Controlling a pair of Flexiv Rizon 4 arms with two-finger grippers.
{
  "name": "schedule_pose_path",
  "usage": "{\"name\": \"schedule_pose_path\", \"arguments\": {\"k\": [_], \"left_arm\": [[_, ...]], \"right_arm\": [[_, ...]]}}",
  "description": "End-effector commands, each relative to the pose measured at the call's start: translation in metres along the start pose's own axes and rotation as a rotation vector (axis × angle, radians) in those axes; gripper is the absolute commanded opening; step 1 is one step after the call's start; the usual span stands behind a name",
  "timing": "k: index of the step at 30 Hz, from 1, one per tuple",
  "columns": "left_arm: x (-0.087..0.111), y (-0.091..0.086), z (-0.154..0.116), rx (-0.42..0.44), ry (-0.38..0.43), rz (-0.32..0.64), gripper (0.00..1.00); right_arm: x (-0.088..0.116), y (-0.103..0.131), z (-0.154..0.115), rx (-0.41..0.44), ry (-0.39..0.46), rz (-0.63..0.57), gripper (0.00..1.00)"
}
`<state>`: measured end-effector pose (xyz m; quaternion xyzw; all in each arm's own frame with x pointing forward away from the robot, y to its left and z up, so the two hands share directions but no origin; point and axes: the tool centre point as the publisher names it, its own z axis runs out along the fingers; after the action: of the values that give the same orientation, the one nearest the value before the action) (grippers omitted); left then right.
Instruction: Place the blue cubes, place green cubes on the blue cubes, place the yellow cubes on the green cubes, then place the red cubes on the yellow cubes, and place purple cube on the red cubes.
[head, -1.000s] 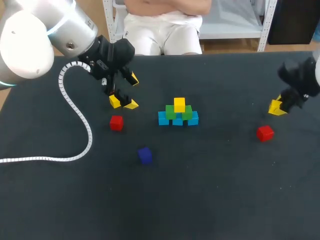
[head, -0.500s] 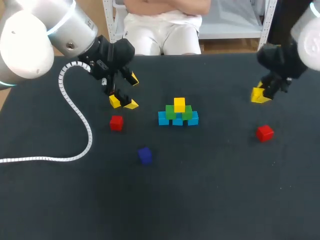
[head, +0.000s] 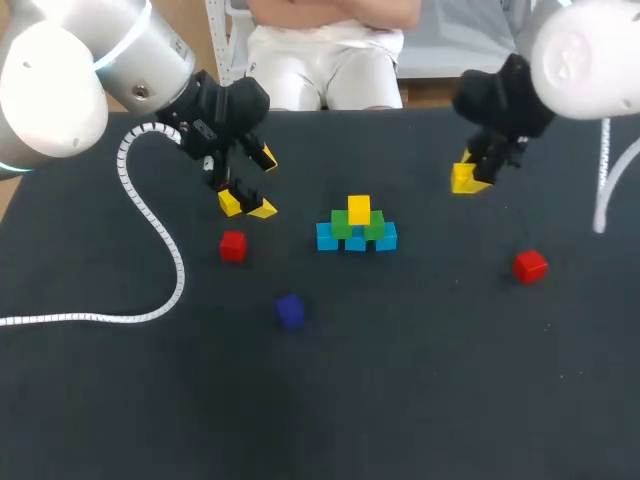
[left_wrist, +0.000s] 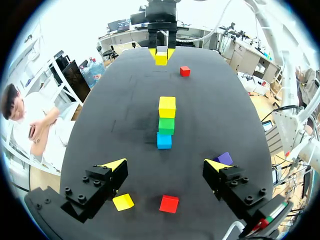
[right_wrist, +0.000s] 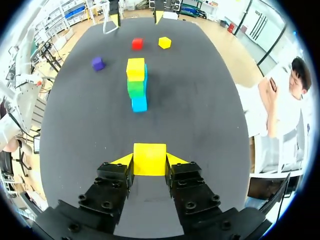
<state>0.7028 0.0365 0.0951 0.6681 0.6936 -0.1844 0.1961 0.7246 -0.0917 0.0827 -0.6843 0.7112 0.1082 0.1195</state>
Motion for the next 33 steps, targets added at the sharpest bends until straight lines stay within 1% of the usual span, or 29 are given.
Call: {"name": "schedule_pose_path", "arguments": {"k": [1,4,5,33], "left_arm": [[0.000,0.001,0.000,0.002,0.003,0.000,1.00],[0.000,0.001,0.000,0.002,0.003,0.000,1.00],[0.000,0.001,0.000,0.002,0.003,0.000,1.00],[0.000,0.001,0.000,0.002,0.003,0.000,1.00]], "right_arm": [[-0.013,0.002,-0.004,0.013,0.005,-0.004,0.00],[-0.021,0.004,-0.010,0.032,-0.007,-0.017,0.00],[-0.024,0.005,-0.012,0.036,-0.024,-0.030,0.00],[-0.024,0.005,-0.012,0.036,-0.024,-0.030,0.00]]}}
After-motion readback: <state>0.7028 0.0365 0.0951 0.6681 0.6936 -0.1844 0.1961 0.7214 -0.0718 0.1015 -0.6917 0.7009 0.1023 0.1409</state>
